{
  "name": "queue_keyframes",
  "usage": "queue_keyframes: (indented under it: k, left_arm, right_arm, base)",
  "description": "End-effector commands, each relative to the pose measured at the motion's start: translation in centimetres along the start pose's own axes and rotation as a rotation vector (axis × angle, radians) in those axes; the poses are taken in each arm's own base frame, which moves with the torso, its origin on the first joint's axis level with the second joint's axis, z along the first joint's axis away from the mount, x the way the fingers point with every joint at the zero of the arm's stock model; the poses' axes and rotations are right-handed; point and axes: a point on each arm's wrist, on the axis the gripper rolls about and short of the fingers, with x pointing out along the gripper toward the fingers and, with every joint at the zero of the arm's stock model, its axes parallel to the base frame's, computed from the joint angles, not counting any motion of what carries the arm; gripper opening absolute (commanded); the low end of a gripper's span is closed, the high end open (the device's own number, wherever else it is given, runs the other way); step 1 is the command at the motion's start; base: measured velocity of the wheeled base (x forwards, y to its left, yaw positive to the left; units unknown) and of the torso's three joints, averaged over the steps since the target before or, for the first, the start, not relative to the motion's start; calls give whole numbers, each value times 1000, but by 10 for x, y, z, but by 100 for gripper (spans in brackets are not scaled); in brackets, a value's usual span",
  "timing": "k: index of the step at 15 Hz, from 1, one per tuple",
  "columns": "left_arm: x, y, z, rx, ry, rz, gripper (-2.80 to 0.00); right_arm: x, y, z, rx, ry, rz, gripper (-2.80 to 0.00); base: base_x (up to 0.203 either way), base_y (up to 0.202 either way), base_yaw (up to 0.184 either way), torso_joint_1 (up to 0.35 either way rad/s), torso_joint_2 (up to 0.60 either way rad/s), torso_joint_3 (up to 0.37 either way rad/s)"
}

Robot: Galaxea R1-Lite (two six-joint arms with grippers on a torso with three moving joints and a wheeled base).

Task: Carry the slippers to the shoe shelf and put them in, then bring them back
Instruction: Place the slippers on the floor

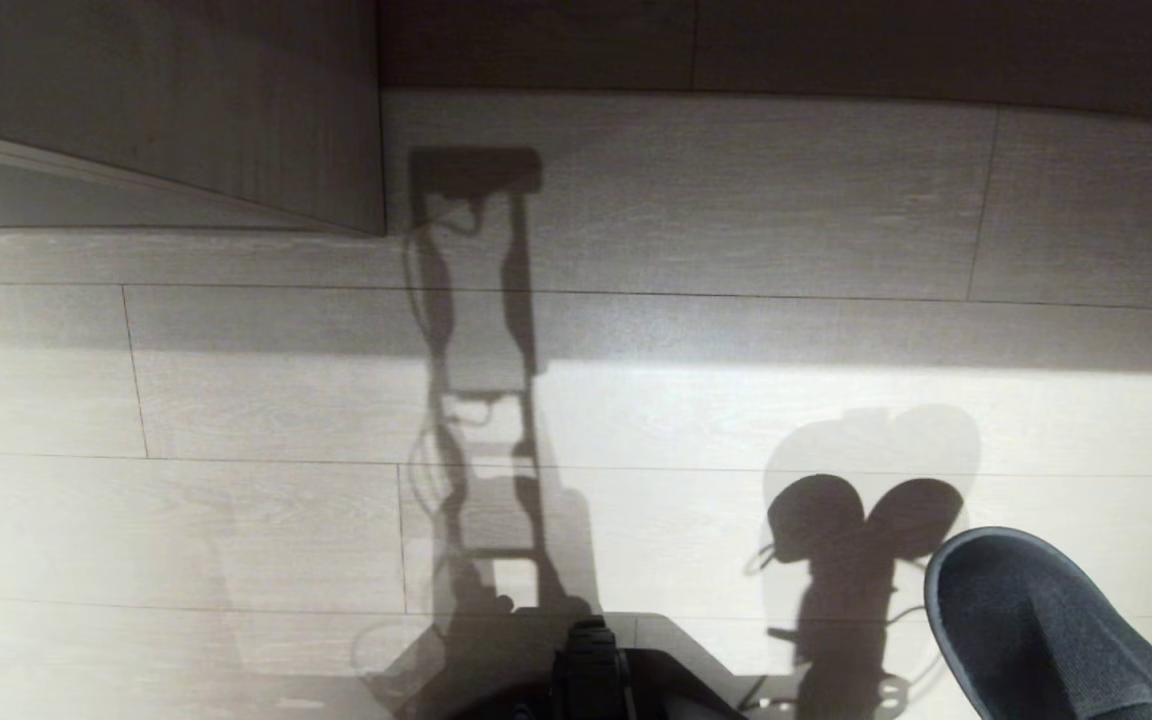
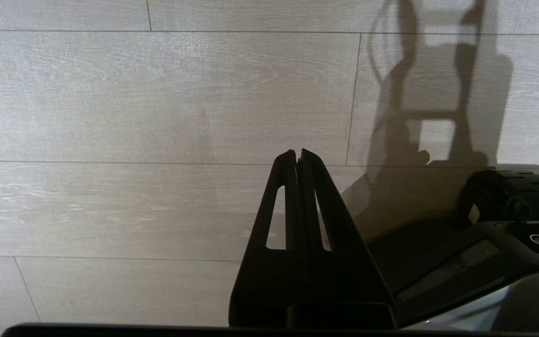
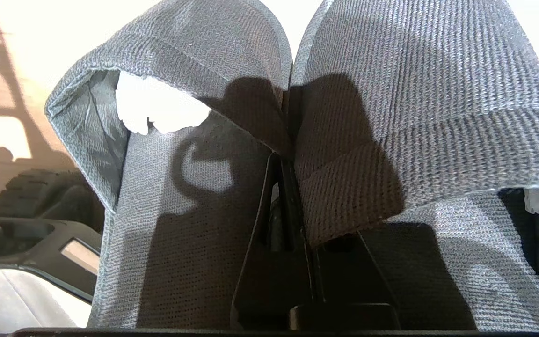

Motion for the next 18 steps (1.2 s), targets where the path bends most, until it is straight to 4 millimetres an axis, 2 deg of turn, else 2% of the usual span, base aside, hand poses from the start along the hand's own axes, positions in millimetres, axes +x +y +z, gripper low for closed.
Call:
queue_keyframes:
  k: [1, 4, 6, 8, 11, 13, 15, 18]
  left_arm:
    - [0, 0, 0, 0, -1, 1, -280]
    - [0, 0, 0, 0, -1, 1, -280]
    - [0, 0, 0, 0, -1, 1, -280]
    - [0, 0, 0, 0, -1, 1, -280]
    - [0, 0, 0, 0, -1, 1, -280]
    - [0, 0, 0, 0, -1, 1, -280]
    - [0, 0, 0, 0, -1, 1, -280]
    - [0, 0, 0, 0, -1, 1, -280]
  right_arm:
    - [0, 0, 2, -1, -7, 0, -280]
    - [-5, 0, 41, 5, -71, 4, -280]
    - [-6, 0, 56, 7, -87, 11, -280]
    - [3, 0, 83, 14, -77, 18, -280]
    - [40, 0, 117, 28, -50, -6, -280]
    - [75, -1, 132, 33, -61, -48, -280]
    - [105, -3, 140, 37, -98, -86, -280]
    - [141, -5, 143, 44, -148, -117, -280]
  base:
    - [0, 0, 0, 0, 0, 0]
    - [0, 0, 0, 0, 0, 0]
    - [0, 0, 0, 0, 0, 0]
    - [0, 0, 0, 0, 0, 0]
    - [0, 0, 0, 0, 0, 0]
    - [0, 0, 0, 0, 0, 0]
    - [0, 0, 0, 0, 0, 0]
    - [0, 0, 0, 0, 0, 0]
